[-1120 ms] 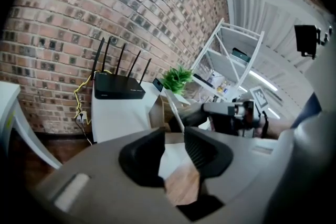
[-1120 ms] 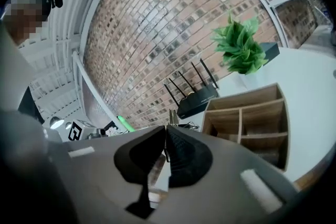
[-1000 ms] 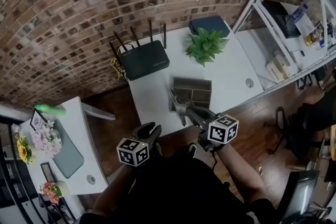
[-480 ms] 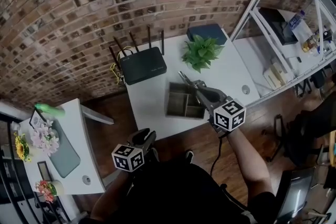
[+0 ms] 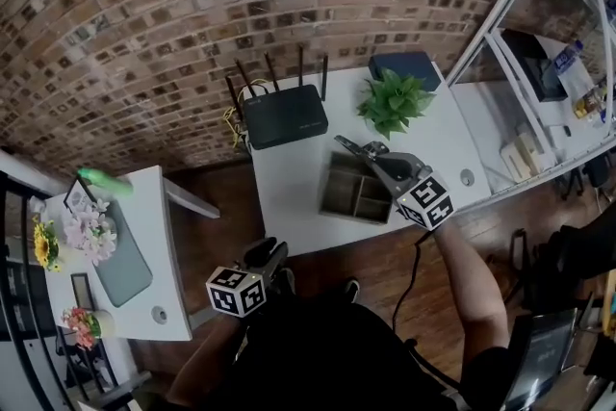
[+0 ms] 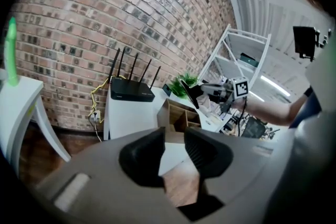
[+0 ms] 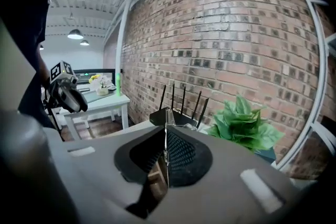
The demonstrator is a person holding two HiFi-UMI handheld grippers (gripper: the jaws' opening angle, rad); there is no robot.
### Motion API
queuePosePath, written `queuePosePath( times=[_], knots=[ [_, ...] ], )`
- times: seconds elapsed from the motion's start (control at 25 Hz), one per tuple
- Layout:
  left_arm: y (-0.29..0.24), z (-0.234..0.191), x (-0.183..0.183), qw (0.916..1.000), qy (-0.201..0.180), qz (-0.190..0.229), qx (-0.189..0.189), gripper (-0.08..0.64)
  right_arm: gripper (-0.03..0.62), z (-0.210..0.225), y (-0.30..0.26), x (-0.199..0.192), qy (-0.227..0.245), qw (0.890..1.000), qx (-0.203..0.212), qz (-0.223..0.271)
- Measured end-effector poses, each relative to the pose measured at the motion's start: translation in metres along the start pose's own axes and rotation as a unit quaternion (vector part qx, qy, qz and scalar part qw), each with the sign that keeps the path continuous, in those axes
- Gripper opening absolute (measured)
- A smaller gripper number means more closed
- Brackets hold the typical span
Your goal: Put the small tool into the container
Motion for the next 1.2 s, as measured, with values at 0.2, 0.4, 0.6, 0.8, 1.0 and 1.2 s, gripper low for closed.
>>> queuePosePath(
  times=[0.2, 0.4, 0.6, 0.8, 1.0, 1.2],
  knots=[
    [0.004, -0.003, -0.009, 0.9998, 0.018, 0.004, 0.010, 0.115, 0.017, -0.003, -0.017, -0.014, 0.057, 0.998, 0.000, -0.036],
    [0.004, -0.003, -0.011, 0.9995, 0.027, 0.008, 0.014, 0.115, 0.017, -0.012, -0.029, -0.019, 0.099, 0.993, 0.005, -0.060],
    [0.003, -0.003, -0.011, 0.9993, 0.032, 0.009, 0.015, 0.112, 0.017, -0.017, -0.038, -0.025, 0.124, 0.989, 0.006, -0.077],
    [-0.002, -0.002, -0.008, 0.9995, 0.031, 0.007, 0.009, 0.112, 0.017, -0.015, -0.042, -0.037, 0.114, 0.990, 0.006, -0.088],
    [-0.006, -0.004, -0.004, 0.9995, 0.030, 0.005, 0.004, 0.110, 0.017, -0.013, -0.044, -0.046, 0.104, 0.990, 0.006, -0.091],
    [-0.009, -0.006, -0.003, 0.9995, 0.031, -0.002, 0.002, 0.110, 0.017, -0.015, -0.051, -0.049, 0.101, 0.989, 0.011, -0.103]
  ],
)
Point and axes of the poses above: the fingertips, and each gripper's own axes: y backward along the fingers, z to its right, x out of its top, the point moved 6 cm from there along y, backward along the fingers, and after that the axes turned 15 degrees about -z, right-handed, at the moved point
